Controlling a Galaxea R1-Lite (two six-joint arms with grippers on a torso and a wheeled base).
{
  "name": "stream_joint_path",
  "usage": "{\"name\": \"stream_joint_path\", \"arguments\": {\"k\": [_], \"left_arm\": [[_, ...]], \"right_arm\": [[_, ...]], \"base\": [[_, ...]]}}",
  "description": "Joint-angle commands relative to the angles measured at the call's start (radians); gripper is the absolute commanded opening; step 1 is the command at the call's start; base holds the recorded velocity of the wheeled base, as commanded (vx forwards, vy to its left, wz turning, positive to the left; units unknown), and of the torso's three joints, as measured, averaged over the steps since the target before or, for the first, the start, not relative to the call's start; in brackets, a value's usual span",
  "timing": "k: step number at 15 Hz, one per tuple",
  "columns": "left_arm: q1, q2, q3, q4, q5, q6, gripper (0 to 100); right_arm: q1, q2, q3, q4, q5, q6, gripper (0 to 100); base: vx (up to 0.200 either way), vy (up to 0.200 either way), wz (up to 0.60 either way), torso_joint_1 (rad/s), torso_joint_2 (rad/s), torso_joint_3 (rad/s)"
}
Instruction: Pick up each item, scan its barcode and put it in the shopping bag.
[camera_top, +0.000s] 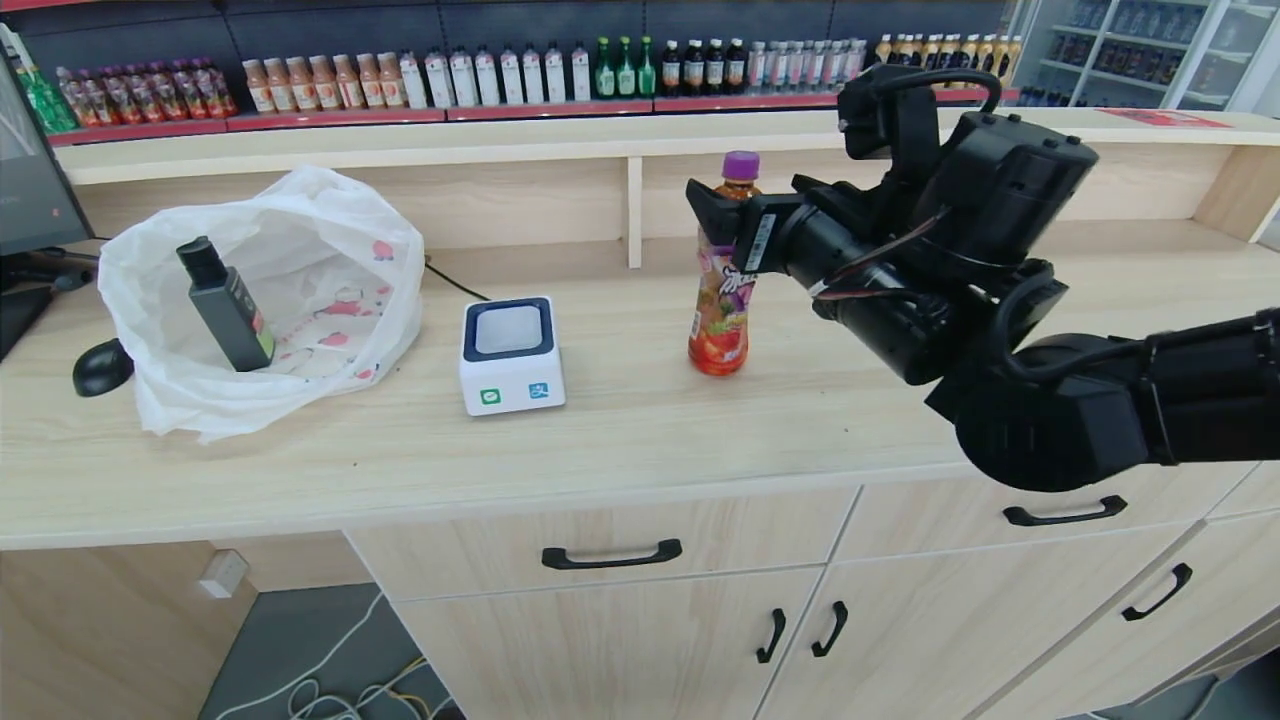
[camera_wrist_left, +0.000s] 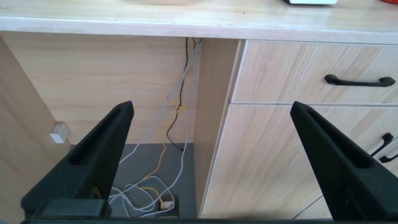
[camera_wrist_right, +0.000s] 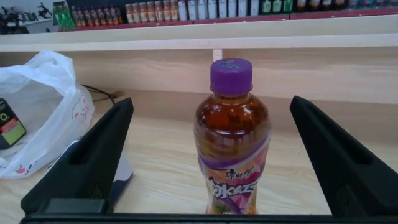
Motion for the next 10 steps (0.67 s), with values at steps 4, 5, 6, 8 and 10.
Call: {"name": "stream_joint_path", "arguments": {"k": [4, 5, 6, 8, 10], "left_arm": [[0.0, 0.0, 0.0, 0.0, 0.0, 0.0, 100], [0.0, 0.0, 0.0, 0.0, 0.0, 0.0, 100], [0.0, 0.0, 0.0, 0.0, 0.0, 0.0, 100], [-0.001, 0.0, 0.0, 0.0, 0.0, 0.0, 100], [-0.001, 0.0, 0.0, 0.0, 0.0, 0.0, 100]], "right_arm": [[-0.01, 0.103, -0.091, 0.002, 0.01, -0.024, 100], [-0.014, 0.112, -0.105, 0.01, 0.01, -0.033, 100], [-0.022, 0.126, -0.122, 0.01, 0.007, -0.034, 100], [-0.037, 0.143, -0.14, 0.013, 0.007, -0.036, 100], [-0.039, 0.166, -0.17, 0.014, 0.007, -0.036, 100]], "base": [[0.0, 0.0, 0.0, 0.0, 0.0, 0.0], [0.0, 0.0, 0.0, 0.0, 0.0, 0.0], [0.0, 0.0, 0.0, 0.0, 0.0, 0.0], [0.0, 0.0, 0.0, 0.0, 0.0, 0.0], [0.0, 0.0, 0.0, 0.0, 0.0, 0.0]]}}
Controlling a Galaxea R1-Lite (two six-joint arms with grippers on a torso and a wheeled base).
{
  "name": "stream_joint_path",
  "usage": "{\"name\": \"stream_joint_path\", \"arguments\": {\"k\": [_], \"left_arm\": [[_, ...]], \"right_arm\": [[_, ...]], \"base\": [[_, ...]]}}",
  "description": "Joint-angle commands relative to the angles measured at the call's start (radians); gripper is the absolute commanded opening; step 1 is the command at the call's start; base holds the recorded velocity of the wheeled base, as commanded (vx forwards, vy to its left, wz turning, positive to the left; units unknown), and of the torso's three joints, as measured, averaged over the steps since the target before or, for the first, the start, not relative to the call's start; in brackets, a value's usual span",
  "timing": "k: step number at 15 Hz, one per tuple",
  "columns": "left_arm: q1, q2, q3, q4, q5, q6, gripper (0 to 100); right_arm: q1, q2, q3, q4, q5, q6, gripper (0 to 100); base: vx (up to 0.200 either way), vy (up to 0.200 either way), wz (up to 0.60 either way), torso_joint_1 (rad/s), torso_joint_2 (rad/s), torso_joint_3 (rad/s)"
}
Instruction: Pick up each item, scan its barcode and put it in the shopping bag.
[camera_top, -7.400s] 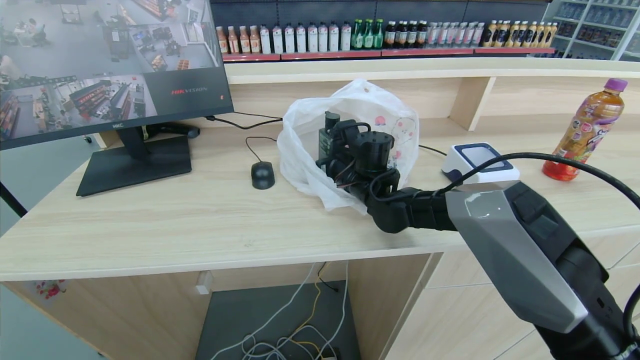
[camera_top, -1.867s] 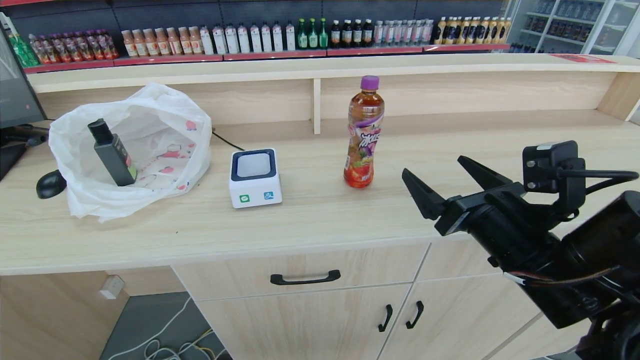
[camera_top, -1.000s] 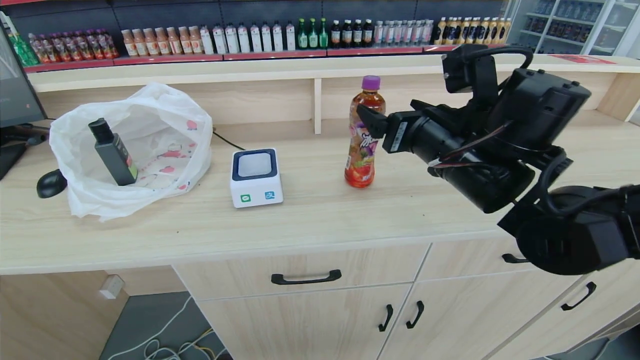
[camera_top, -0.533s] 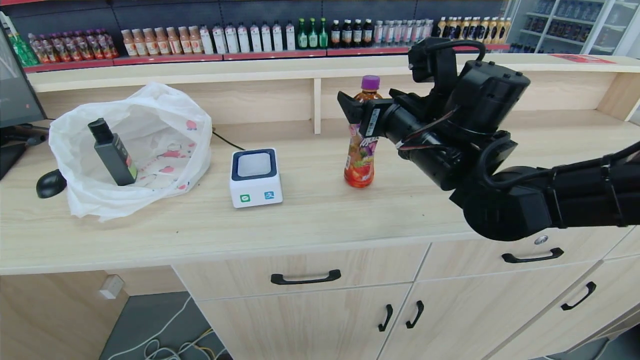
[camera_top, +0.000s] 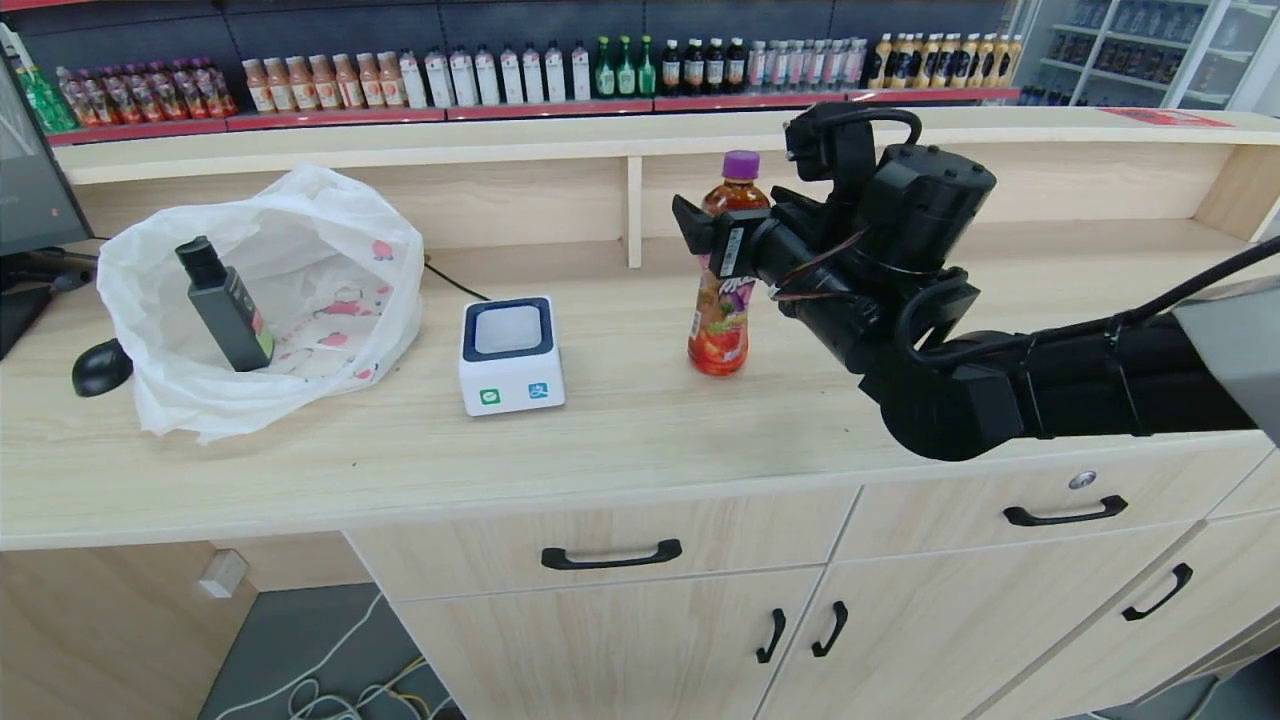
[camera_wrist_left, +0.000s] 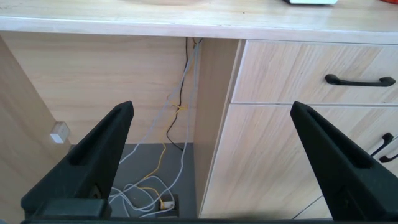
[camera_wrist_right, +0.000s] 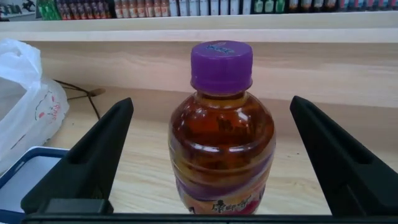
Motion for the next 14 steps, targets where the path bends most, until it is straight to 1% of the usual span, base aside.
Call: {"name": "stream_joint_path", "arguments": {"k": [1, 14], "left_arm": [[-0.001, 0.0, 0.0, 0.0, 0.0, 0.0, 100], [-0.001, 0.0, 0.0, 0.0, 0.0, 0.0, 100]], "right_arm": [[-0.002, 0.034, -0.02, 0.002, -0.001, 0.0, 100], [-0.015, 0.116, -0.034, -0.011, 0.004, 0.007, 100]], "base": [[0.0, 0.0, 0.0, 0.0, 0.0, 0.0], [0.0, 0.0, 0.0, 0.0, 0.0, 0.0]]}}
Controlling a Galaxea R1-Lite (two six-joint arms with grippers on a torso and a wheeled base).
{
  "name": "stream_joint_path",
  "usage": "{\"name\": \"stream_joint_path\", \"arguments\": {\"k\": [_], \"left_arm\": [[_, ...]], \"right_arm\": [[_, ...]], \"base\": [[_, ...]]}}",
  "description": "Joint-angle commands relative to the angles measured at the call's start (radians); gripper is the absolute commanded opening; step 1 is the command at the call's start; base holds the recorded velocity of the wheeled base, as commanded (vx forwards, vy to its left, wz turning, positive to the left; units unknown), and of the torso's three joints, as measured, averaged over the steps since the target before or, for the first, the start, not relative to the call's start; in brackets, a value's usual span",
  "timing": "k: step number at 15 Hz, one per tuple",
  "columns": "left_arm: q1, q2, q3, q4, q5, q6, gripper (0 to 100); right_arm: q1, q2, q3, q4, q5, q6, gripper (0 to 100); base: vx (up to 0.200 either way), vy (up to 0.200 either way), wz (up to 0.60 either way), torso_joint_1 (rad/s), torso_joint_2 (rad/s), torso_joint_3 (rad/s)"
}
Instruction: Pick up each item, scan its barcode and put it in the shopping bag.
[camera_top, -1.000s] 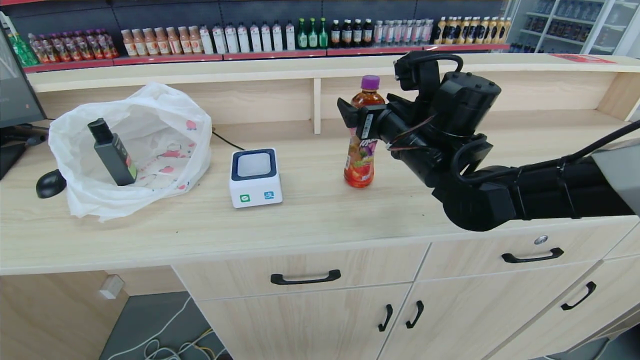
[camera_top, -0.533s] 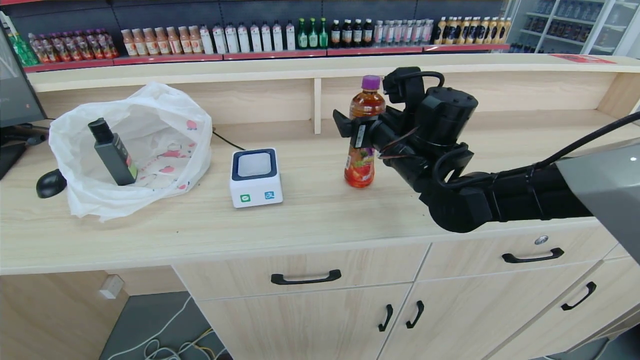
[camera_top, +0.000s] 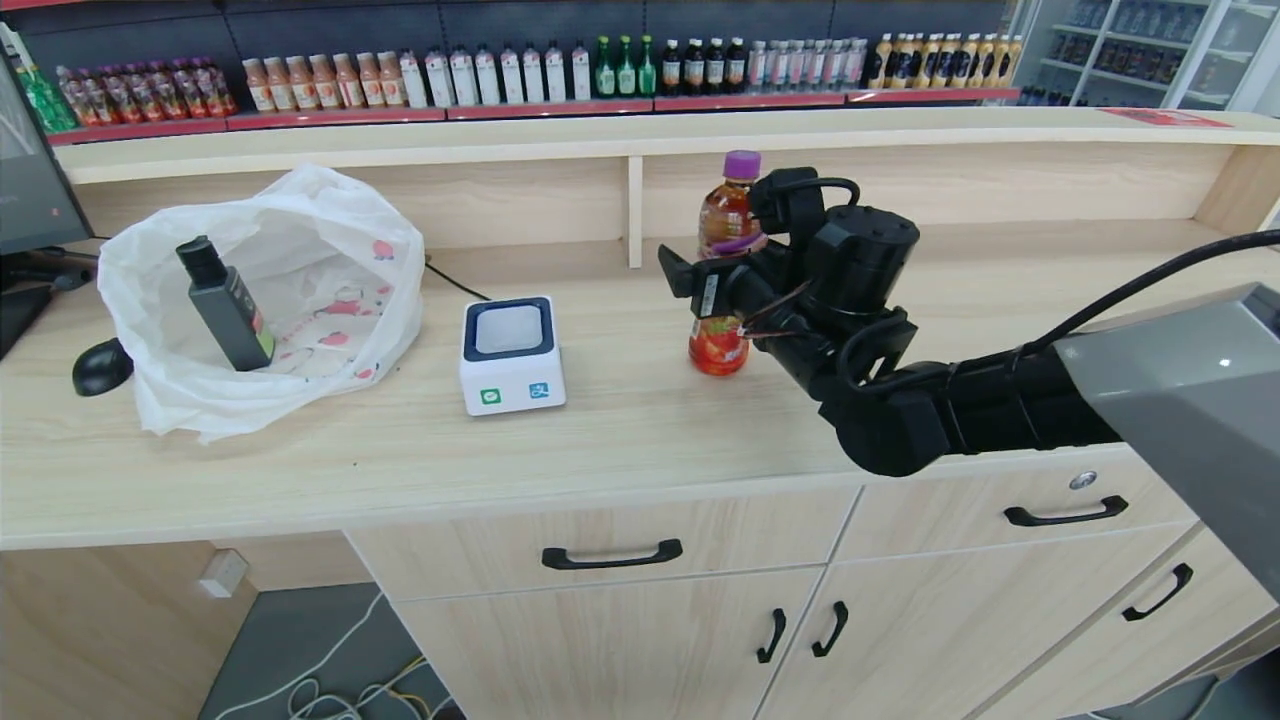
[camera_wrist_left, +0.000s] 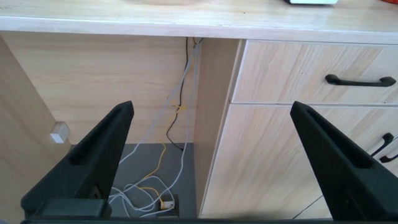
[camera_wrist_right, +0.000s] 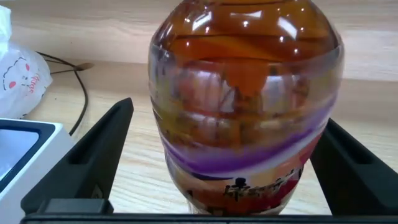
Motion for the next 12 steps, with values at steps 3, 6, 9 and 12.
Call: {"name": "stream_joint_path", "arguments": {"k": [3, 6, 9, 12], "left_arm": [[0.0, 0.0, 0.0, 0.0, 0.0, 0.0, 100], [0.0, 0.0, 0.0, 0.0, 0.0, 0.0, 100], [0.0, 0.0, 0.0, 0.0, 0.0, 0.0, 100], [0.0, 0.0, 0.0, 0.0, 0.0, 0.0, 100]], "right_arm": [[0.0, 0.015, 0.001, -0.001, 0.0, 0.0, 100], [0.002, 0.028, 0.001, -0.013, 0.0, -0.002, 100], [0.006, 0.034, 0.001, -0.028, -0.002, -0.002, 100], [0.008, 0.04, -0.002, -0.03, -0.003, -0.002, 100]], "base": [[0.0, 0.0, 0.0, 0.0, 0.0, 0.0], [0.0, 0.0, 0.0, 0.0, 0.0, 0.0], [0.0, 0.0, 0.0, 0.0, 0.0, 0.0], [0.0, 0.0, 0.0, 0.0, 0.0, 0.0]]}}
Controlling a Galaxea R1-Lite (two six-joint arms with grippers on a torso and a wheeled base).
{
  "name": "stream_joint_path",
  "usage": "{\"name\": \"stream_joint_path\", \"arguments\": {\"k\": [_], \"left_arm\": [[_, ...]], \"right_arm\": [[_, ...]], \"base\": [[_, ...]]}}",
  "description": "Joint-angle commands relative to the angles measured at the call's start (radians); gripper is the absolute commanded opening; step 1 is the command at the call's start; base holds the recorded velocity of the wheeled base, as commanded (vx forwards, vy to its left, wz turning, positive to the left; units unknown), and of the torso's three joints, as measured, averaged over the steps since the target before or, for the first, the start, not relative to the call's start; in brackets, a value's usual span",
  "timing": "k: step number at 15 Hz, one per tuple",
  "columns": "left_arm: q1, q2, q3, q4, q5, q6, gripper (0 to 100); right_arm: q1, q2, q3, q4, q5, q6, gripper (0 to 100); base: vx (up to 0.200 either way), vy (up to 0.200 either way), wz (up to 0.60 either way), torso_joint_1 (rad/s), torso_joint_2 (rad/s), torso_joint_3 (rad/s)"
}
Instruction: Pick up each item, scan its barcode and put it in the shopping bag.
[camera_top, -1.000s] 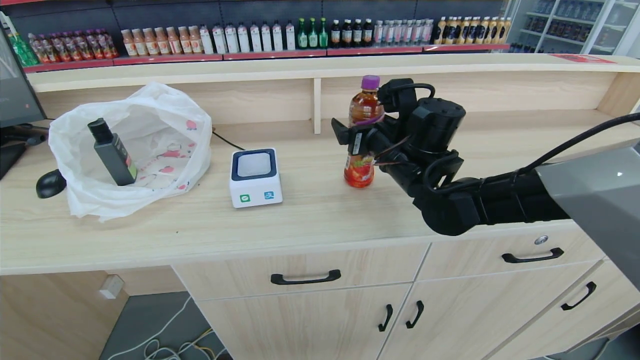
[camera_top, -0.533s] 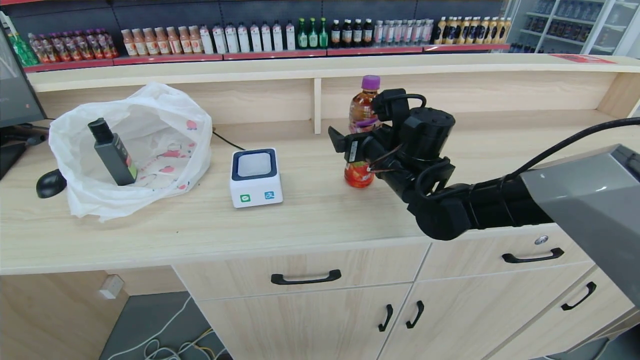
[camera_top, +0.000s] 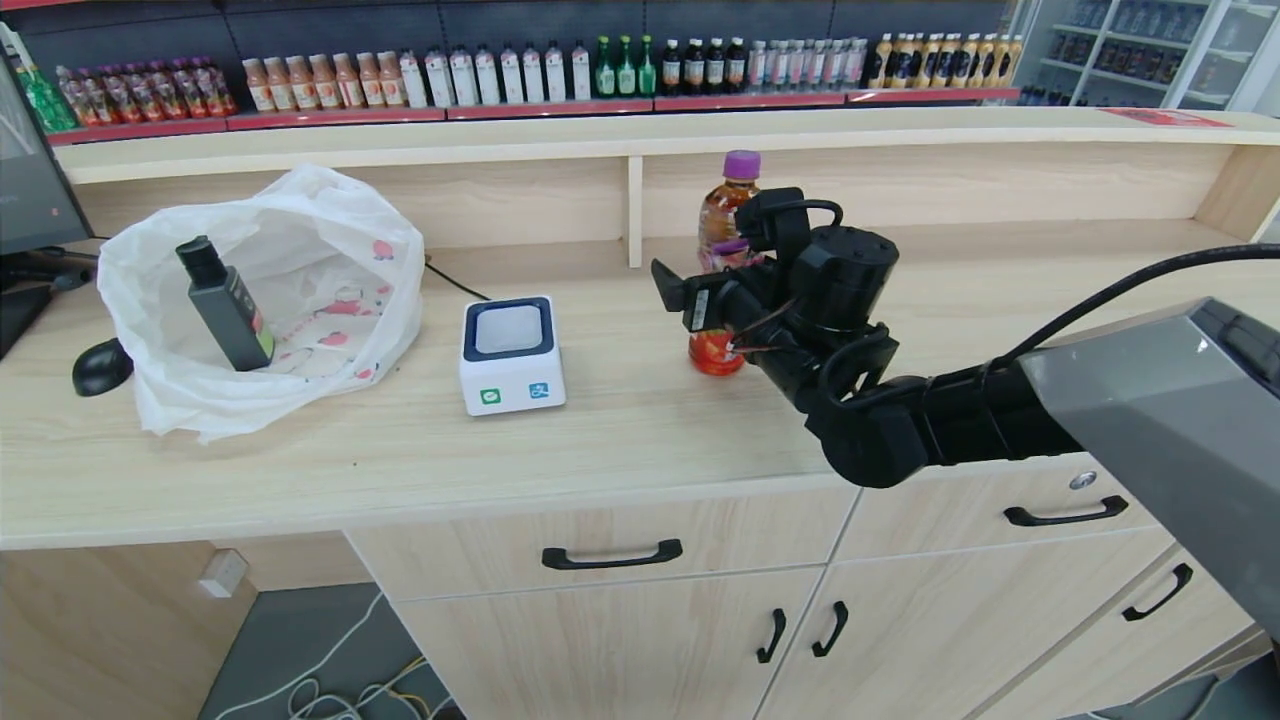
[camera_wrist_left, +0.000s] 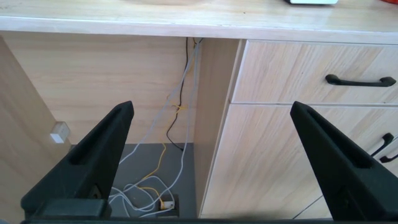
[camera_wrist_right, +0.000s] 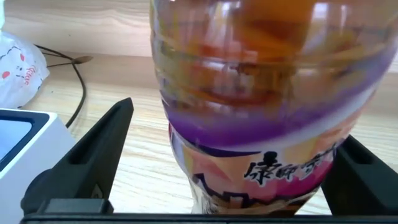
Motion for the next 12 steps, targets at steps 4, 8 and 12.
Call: {"name": "stream_joint_path", "arguments": {"k": [4, 8, 12], "left_arm": [[0.0, 0.0, 0.0, 0.0, 0.0, 0.0, 100], [0.0, 0.0, 0.0, 0.0, 0.0, 0.0, 100], [0.0, 0.0, 0.0, 0.0, 0.0, 0.0, 100]], "right_arm": [[-0.001, 0.003, -0.007, 0.0, -0.001, -0.001, 100], [-0.001, 0.002, -0.021, 0.0, 0.003, 0.004, 0], [-0.001, 0.002, -0.029, 0.0, 0.003, 0.007, 0]], "base": [[0.0, 0.0, 0.0, 0.0, 0.0, 0.0], [0.0, 0.0, 0.0, 0.0, 0.0, 0.0], [0.0, 0.0, 0.0, 0.0, 0.0, 0.0]]}}
